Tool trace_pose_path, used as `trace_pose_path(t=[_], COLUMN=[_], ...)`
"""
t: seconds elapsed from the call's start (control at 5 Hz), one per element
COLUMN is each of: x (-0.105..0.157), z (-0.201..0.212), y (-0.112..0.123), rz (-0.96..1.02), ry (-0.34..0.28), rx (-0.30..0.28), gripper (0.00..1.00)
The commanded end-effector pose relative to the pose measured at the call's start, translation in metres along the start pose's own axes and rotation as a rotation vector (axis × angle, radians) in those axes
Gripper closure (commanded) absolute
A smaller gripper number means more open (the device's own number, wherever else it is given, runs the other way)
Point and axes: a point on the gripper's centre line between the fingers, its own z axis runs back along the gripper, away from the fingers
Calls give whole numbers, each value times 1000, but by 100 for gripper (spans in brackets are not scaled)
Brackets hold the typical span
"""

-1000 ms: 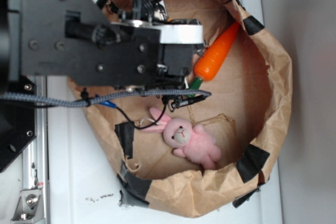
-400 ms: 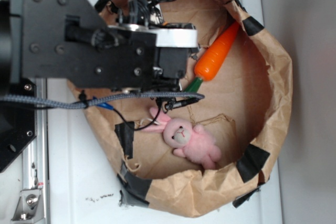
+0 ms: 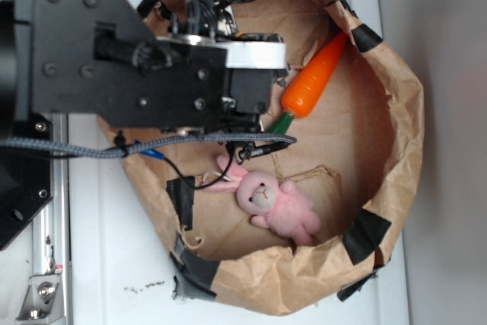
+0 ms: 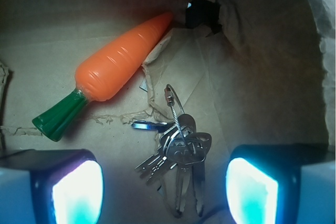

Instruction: Grab the silver keys.

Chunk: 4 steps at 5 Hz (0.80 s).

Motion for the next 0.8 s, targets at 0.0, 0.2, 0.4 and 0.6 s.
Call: trace_pose_path(t=[0.0, 0.2, 0.4, 0.6], x=[15, 23, 25, 26], z=[-30, -40, -36, -31], y=[3, 3, 5, 12], rz=[14, 36, 32, 31], ry=[18, 10, 15, 14], rx=[38, 45, 24, 4], gripper=[0, 0, 0, 0])
